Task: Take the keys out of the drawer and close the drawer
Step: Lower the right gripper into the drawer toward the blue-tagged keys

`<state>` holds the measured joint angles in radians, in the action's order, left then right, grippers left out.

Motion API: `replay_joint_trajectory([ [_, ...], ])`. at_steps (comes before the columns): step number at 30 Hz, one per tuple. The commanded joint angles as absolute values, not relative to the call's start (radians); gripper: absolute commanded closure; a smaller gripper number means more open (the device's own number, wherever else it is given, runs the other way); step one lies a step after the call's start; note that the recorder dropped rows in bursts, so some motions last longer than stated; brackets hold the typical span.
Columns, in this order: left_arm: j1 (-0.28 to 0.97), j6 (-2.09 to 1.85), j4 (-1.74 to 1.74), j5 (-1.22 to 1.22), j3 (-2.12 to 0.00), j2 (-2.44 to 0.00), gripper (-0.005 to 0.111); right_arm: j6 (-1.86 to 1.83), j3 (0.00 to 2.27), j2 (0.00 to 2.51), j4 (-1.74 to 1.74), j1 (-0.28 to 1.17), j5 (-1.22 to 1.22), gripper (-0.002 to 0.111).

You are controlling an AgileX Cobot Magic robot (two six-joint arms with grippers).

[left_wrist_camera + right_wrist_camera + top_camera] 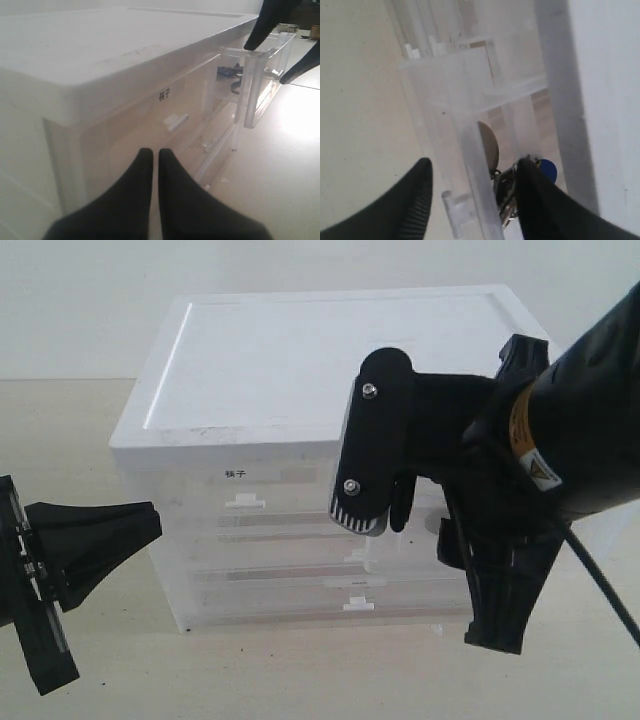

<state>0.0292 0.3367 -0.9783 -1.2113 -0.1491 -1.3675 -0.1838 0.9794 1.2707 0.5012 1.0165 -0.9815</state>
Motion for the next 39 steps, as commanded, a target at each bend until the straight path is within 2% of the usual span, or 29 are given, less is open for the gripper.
replay_joint_trajectory([
  [1, 0.036, 0.346, -0.983, -1.221, -0.152, -1.375, 0.102, -0.173, 0.974, 1.268, 0.503, 1.010, -0.975, 0.092],
  [2, 0.036, 0.346, -0.983, -1.221, -0.152, -1.375, 0.102, -0.173, 0.974, 1.268, 0.503, 1.010, -0.977, 0.099],
  [4, 0.036, 0.346, -0.980, -1.221, -0.152, -1.375, 0.102, -0.183, 0.974, 1.266, 0.503, 1.010, -0.990, 0.105],
  [17, 0.036, 0.346, -0.976, -1.221, -0.152, -1.375, 0.102, -0.276, 0.974, 1.089, 0.334, 1.010, -1.054, 0.104],
  [23, 0.036, 0.344, -0.976, -1.221, -0.152, -1.375, 0.102, -0.316, 0.974, 1.080, 0.291, 1.010, -1.108, 0.104],
  [28, 0.042, 0.373, -1.034, -1.221, -0.154, -1.382, 0.102, -0.328, 0.942, 1.080, 0.297, 1.010, -1.049, 0.104],
  [33, 0.186, 0.369, -1.053, -1.221, -0.241, -1.454, 0.102, -0.331, 0.942, 1.080, 0.303, 1.010, -1.039, 0.104],
  [39, 0.281, 0.178, -0.827, -1.221, -0.293, -1.589, 0.102, -0.331, 0.942, 1.080, 0.303, 1.010, -1.039, 0.104],
])
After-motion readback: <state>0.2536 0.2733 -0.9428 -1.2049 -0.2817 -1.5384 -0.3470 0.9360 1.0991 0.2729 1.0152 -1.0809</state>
